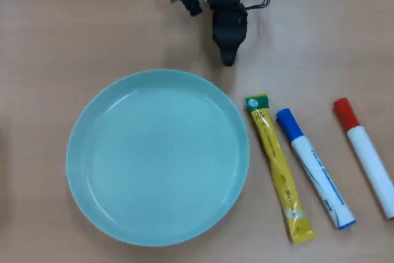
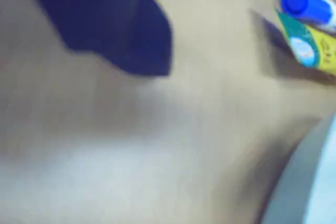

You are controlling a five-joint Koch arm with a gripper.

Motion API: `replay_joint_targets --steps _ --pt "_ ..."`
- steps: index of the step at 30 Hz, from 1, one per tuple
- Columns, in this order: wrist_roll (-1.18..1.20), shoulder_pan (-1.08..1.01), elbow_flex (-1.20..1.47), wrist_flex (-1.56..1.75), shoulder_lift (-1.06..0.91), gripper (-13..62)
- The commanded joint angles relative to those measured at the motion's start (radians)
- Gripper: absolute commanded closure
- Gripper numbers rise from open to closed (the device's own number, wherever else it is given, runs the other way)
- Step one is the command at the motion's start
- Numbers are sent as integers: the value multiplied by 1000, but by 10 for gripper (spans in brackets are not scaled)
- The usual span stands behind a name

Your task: Pick up the blue pen, then put it in the green bowl

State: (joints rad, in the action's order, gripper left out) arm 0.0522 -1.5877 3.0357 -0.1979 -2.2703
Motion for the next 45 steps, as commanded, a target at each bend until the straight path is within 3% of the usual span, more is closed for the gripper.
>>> replay_joint_targets --steps 1,6,16,33,45 --pt "2 40 -8 -46 -101 -18" --pt "3 158 -92 -54 -100 -19" --pt "-60 170 -117 -67 -100 -18" --pt "-161 351 -683 -597 -84 -18" --pt "-74 445 -1302 -965 299 -18"
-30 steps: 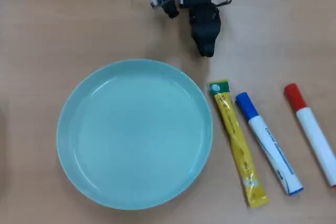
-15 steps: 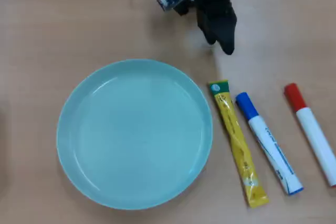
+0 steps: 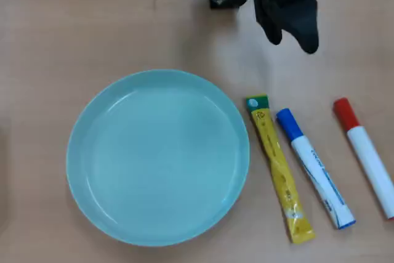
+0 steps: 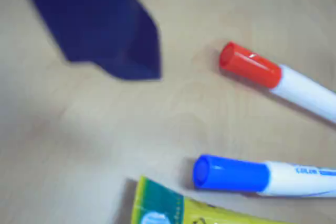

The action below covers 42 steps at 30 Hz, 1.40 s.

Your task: Pick up the blue pen, then put it in the green bowl

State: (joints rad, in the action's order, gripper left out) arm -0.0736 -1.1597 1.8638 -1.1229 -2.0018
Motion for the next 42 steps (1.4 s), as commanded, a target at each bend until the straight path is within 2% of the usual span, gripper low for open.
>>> replay_joint_targets --steps 1,11,20,29,36,42 --pt "78 21 -173 -63 57 -18" --pt "301 87 -486 -183 268 -18" --pt "515 91 -629 -184 448 -18" --pt "920 43 -658 -164 575 -18" --pt "982 -2 -841 -161 792 -18" --pt "1186 -3 -979 -160 914 -19"
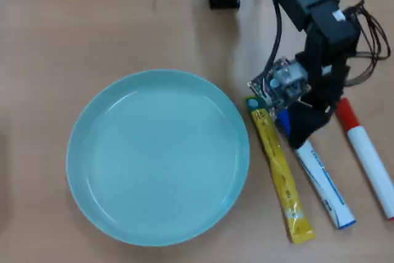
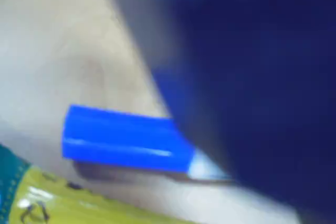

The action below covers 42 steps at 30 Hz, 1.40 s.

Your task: Pick up the blue pen, then put it in the green bowl

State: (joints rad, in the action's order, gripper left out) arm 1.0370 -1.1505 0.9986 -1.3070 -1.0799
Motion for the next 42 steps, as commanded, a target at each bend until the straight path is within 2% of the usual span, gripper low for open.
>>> replay_joint_targets --steps 1,10,18,37,39,42 --pt "95 -11 -132 26 6 -19" --pt "305 20 -304 54 140 -18" --pt "385 32 -474 74 299 -18" --pt "495 51 -483 153 393 -14" --pt "509 51 -483 161 405 1" --pt "531 52 -482 164 416 96"
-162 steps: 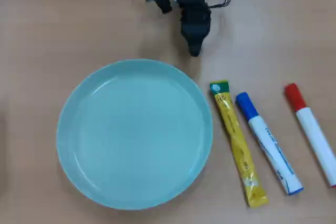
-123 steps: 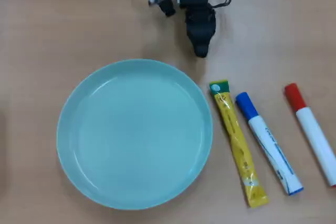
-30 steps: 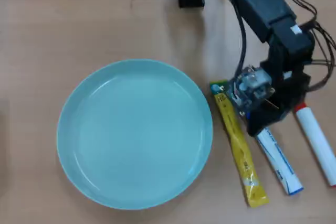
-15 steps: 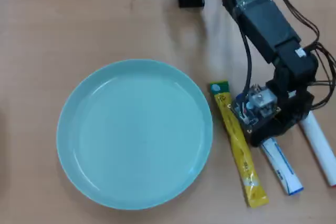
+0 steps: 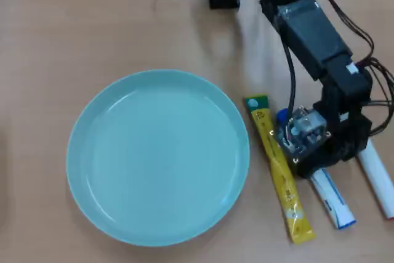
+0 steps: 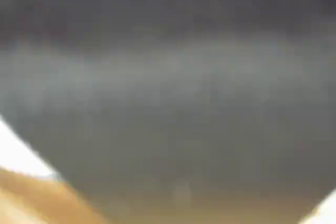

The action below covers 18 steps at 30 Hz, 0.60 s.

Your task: Pick up the blue pen, then put it in the green bowl

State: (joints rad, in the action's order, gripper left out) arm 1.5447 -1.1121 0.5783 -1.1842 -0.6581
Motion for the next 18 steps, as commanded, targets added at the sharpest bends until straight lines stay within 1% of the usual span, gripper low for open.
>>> replay_joint_targets --steps 1,3,6,9,14,15,18 --pt "28 14 -61 40 -5 141" --pt "32 14 -60 40 -3 229" --pt "31 14 -60 40 12 325" --pt "32 14 -60 40 25 380" --pt "64 17 -58 34 29 432" --pt "80 18 -57 29 29 453" --pt "91 20 -57 31 31 576"
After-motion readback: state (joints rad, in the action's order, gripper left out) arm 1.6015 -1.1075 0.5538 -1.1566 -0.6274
